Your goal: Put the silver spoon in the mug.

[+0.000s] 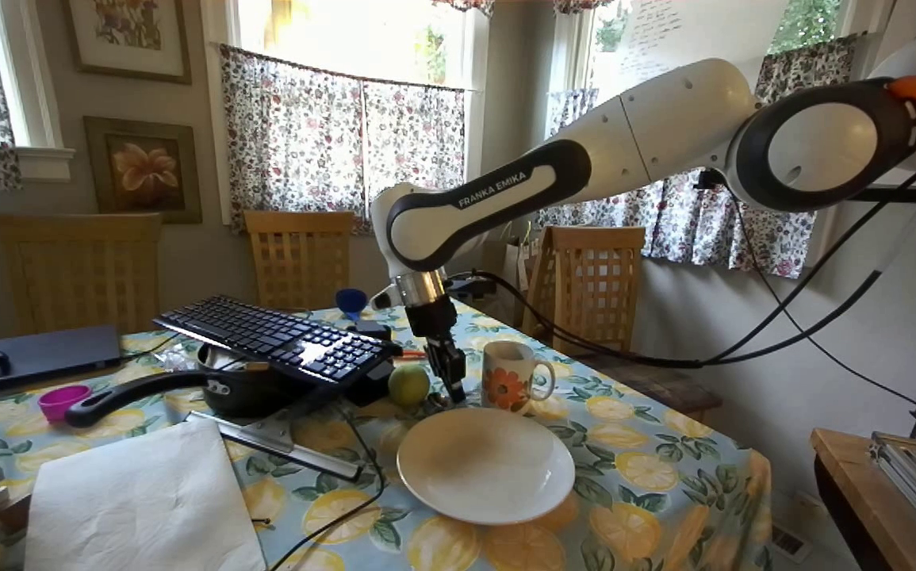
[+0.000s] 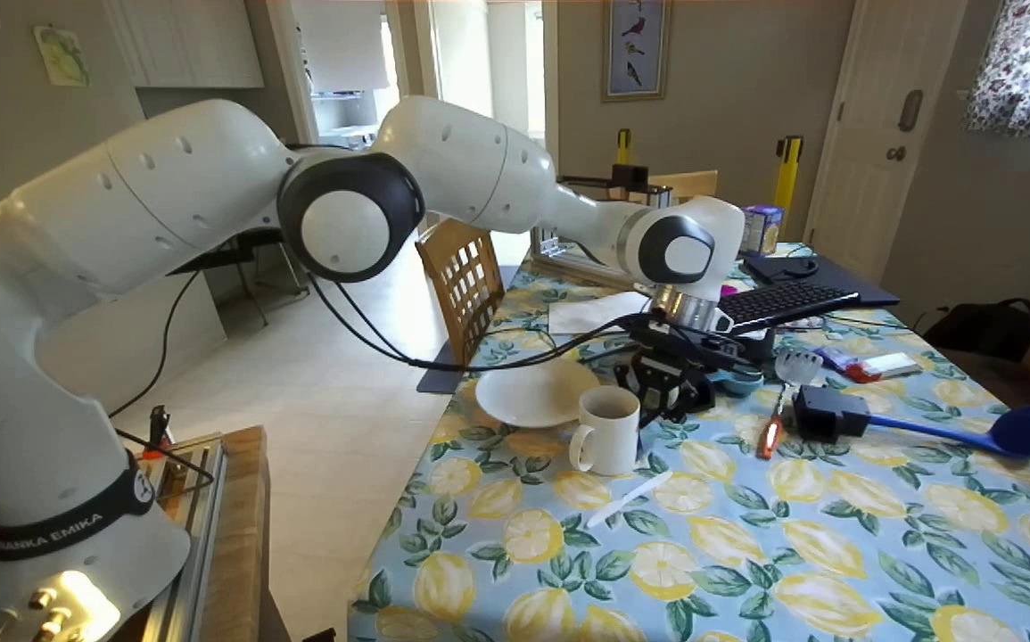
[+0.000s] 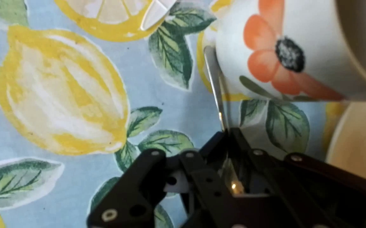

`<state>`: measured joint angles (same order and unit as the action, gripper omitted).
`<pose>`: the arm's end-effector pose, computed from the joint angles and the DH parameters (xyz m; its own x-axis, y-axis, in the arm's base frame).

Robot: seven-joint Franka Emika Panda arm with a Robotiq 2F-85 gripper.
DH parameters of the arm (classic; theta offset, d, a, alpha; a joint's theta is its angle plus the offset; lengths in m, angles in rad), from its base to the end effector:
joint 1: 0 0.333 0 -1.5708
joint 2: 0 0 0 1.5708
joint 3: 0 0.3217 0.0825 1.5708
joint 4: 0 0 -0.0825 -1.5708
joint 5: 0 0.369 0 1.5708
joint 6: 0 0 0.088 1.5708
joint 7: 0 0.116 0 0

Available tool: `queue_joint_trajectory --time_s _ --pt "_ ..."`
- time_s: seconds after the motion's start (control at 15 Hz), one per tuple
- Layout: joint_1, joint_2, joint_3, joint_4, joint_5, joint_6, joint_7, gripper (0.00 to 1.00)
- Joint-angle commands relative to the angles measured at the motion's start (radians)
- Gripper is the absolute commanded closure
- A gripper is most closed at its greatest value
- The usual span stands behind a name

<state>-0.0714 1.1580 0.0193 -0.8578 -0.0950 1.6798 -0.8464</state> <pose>0.7394 -0.0542 0.1639 0.6419 0.7179 -0.2695 0.6912 -0.6939 -0.2020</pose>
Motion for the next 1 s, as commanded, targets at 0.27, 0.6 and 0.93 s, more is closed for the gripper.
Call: queue_joint_trajectory --time_s 0.27,0.6,0.93 --pt "-0.031 -0.087 0.038 -0.076 0.029 0.031 -0.047 0.98" --pt "-0.057 -0.15 0.064 -0.126 0.033 0.033 -0.103 0.98" --pt "-0.077 -0.211 0.085 -0.193 0.017 -0.011 -0.218 0.98"
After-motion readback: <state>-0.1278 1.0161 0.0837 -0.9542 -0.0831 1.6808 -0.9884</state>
